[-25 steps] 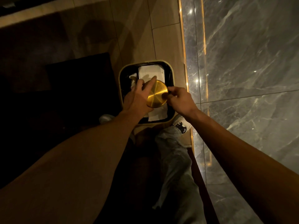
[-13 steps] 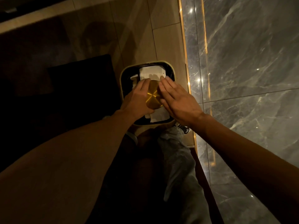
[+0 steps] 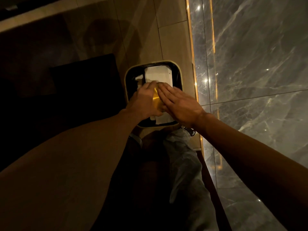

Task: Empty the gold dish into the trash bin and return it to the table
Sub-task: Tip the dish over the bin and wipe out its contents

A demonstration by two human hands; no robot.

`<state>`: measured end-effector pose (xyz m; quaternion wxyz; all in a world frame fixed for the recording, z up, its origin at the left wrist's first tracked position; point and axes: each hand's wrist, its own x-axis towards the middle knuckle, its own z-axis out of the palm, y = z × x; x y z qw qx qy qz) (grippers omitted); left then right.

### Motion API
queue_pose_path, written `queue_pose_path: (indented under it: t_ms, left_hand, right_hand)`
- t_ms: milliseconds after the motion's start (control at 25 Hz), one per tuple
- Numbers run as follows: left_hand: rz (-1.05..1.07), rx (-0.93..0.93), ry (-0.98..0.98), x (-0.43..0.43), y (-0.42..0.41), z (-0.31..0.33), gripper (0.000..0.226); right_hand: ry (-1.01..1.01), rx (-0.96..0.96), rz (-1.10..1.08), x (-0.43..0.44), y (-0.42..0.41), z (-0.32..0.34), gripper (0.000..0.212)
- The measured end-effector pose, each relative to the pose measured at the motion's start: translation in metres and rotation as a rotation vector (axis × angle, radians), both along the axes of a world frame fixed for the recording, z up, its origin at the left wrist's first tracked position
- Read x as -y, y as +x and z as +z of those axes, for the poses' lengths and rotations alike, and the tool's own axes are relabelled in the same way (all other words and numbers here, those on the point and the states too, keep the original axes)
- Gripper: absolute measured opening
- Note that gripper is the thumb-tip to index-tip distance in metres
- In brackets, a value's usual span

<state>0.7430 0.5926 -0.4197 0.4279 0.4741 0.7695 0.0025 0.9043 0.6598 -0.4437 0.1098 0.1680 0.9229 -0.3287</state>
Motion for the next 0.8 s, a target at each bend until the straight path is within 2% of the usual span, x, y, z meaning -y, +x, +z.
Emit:
queue_pose_path:
  t_ms: [160, 280, 440, 560, 720, 800]
  left_hand:
    - [0.075, 0.009, 0.030, 0.002, 0.003, -0.004, 0.104]
    - [0.082, -0.014, -0.015, 0.004, 0.002, -0.005, 0.110]
    - [0.119, 0.023, 0.022, 0.004, 0.004, -0.008, 0.109]
    - [0.117, 0.002, 0.002, 0.003, 0.007, -0.009, 0.111]
    - [0.122, 0.006, 0.054, 0.004, 0.007, -0.011, 0.109]
    - [0.151, 0.007, 0.006, 0.002, 0.006, -0.007, 0.110]
  right_hand:
    - [0.019, -0.040, -0.174, 0.000, -0.005, 0.004, 0.056]
    - [-0.012, 0.017, -0.056, 0.002, 0.001, -0.003, 0.059]
    - [0.028, -0.054, -0.173, 0.003, -0.005, 0.003, 0.055]
    - [-0.011, -0.024, -0.056, 0.004, -0.003, -0.001, 0.060]
    - [0.013, -0.044, -0.186, 0.000, -0.011, 0.004, 0.055]
    - [0.000, -0.016, -0.102, 0.001, -0.009, 0.000, 0.057]
